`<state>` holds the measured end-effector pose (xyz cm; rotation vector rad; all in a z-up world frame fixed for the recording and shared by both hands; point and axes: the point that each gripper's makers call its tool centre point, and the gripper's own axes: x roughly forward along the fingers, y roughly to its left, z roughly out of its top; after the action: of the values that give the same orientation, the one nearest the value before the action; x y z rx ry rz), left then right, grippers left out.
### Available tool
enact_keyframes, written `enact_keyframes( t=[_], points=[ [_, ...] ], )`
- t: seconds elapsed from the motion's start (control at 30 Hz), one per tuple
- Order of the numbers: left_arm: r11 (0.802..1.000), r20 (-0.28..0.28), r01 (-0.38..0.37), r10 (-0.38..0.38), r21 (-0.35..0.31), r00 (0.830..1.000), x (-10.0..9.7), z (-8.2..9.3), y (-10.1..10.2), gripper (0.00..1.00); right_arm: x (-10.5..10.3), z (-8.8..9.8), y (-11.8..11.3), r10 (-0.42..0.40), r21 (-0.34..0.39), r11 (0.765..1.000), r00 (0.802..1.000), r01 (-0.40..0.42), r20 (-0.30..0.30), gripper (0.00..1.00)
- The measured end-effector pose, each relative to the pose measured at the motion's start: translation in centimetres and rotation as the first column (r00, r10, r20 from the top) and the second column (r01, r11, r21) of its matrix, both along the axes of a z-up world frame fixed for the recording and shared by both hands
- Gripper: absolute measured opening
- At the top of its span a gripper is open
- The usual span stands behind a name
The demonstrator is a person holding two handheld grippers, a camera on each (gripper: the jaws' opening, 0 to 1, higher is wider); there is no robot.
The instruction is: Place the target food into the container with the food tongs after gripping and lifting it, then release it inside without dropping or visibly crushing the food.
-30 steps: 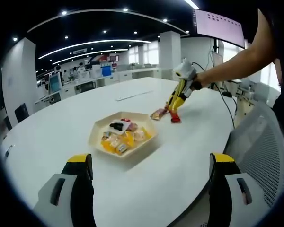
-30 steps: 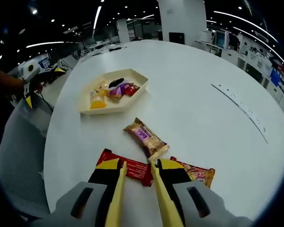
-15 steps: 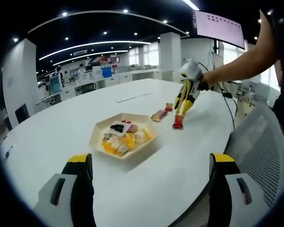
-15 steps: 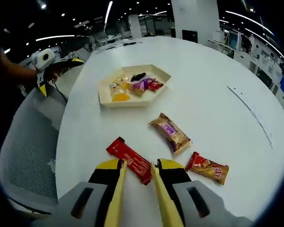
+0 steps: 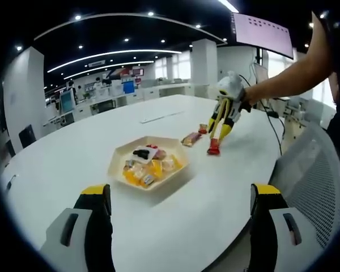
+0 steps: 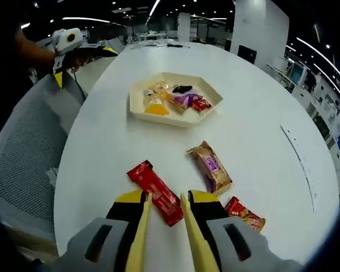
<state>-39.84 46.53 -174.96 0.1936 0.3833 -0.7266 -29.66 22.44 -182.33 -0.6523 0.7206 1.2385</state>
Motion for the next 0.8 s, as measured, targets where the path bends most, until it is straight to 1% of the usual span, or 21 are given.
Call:
enact_keyframes(
  t=[0.07,0.1,0.2,0.27,0.33,0.4,0.43,0.47,0.5,0.57,0.67,0.8],
  points=[
    [1.0,0.002,0.0,0.0,0.001,1.0,0.0,0.0,0.0,0.99,0.3,0.0,-0.3,-0.057,0.001,0.998,0.998,0.057,-0.02,0.28],
    [1.0,0.0,0.0,0.0,-0.001,1.0,0.0,0.0,0.0,0.99,0.8,0.0,-0.6,-0.102,0.0,0.995,0.995,0.103,-0.02,0.27],
    [1.0,0.002,0.001,-0.001,0.0,1.0,0.0,0.0,0.0,0.99,1.4,-0.1,-1.2,-0.203,0.0,0.979,0.978,0.203,-0.051,0.27],
    [1.0,0.002,0.0,0.0,0.002,1.0,0.0,0.0,0.0,0.98,1.0,0.0,-1.1,-0.186,0.003,0.982,0.981,0.187,-0.057,0.27],
    [1.0,0.003,0.001,-0.001,0.001,1.0,-0.1,0.1,0.0,0.98,0.7,0.3,-0.7,-0.132,0.01,0.991,0.991,0.132,-0.03,0.27],
    [1.0,0.002,0.002,-0.002,0.002,1.0,-0.1,0.0,0.0,0.98,0.6,0.5,-0.5,-0.096,0.023,0.995,0.995,0.097,-0.03,0.27],
    [1.0,0.003,0.002,-0.002,0.002,1.0,-0.1,0.0,0.0,0.98,0.6,0.7,-0.4,-0.073,0.024,0.997,0.997,0.073,-0.015,0.27],
    [1.0,0.002,0.002,-0.002,0.002,1.0,-0.1,0.0,0.0,0.98,0.8,0.8,-0.4,-0.04,0.014,0.999,0.999,0.04,0.008,0.28],
    [1.0,0.001,0.002,-0.002,0.002,1.0,-0.1,0.0,0.0,0.98,0.9,0.7,-0.5,-0.02,0.004,1.0,1.0,0.02,0.016,0.27],
    [1.0,0.003,0.002,-0.002,0.002,1.0,-0.1,0.0,0.0,0.98,0.6,0.4,-0.5,0.026,-0.014,1.0,1.0,-0.026,0.008,0.27],
    [1.0,0.002,0.0,0.0,0.001,1.0,-0.1,0.0,0.0,0.98,0.4,0.5,-0.2,0.048,-0.003,0.999,0.999,-0.048,0.001,0.28],
    [1.0,0.003,-0.001,0.001,0.002,1.0,-0.1,0.1,0.0,0.98,0.1,-0.1,0.0,0.081,-0.029,0.996,0.997,-0.08,0.002,0.28]
  ],
)
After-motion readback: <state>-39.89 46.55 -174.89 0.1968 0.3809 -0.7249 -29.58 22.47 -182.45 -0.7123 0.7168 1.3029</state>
